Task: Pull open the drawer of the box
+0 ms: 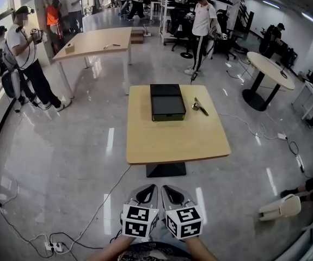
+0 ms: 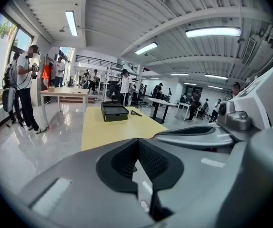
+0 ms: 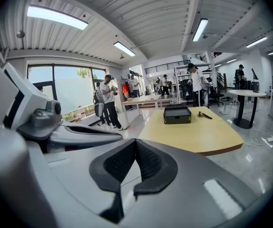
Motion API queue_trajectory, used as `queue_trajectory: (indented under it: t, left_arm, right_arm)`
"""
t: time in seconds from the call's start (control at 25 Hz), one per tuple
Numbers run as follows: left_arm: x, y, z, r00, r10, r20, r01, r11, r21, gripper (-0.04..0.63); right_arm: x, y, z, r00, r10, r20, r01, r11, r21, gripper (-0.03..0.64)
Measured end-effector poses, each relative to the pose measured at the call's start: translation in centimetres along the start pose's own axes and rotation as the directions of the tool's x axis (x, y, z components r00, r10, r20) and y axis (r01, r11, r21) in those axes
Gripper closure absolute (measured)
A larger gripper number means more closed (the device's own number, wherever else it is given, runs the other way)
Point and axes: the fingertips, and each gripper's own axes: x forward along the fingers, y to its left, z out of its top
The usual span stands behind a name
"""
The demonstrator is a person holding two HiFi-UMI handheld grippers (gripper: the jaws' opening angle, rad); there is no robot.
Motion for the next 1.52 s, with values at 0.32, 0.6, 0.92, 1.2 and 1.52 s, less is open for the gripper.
queue_trajectory:
  t: [0.32, 0.6, 0.92, 1.2, 1.52]
  left_arm:
    - [25.3, -5.9, 13.0, 1.000, 0.023, -0.009, -0.023, 1.000, -0.007, 0.583]
    - [50.0, -12.4, 23.6, 0.999, 0.035, -0.031, -0.035, 0.999, 0.001, 0.583]
    - [72.7, -18.6, 33.4, 0.995, 0.082, -0.050, -0.082, 0.997, 0.001, 0.583]
    - [85.7, -22.2, 38.0, 0.994, 0.101, -0.047, -0.102, 0.995, -0.022, 0.583]
    - [92.1, -16.2, 41.8, 0.991, 0.118, -0.059, -0.121, 0.992, -0.036, 0.583]
  right_arm:
    - [7.3, -26.0, 10.2, 1.000, 0.030, -0.008, -0.030, 0.999, -0.013, 0.611]
    - [14.3, -51.7, 18.0, 0.999, 0.049, -0.015, -0.049, 0.999, -0.001, 0.611]
    - [20.1, -75.4, 25.3, 0.995, 0.095, -0.020, -0.095, 0.995, -0.001, 0.611]
    - [23.6, -88.7, 28.3, 0.992, 0.123, -0.030, -0.124, 0.992, -0.020, 0.611]
    - [31.9, -91.7, 32.5, 0.989, 0.141, -0.045, -0.142, 0.989, -0.033, 0.611]
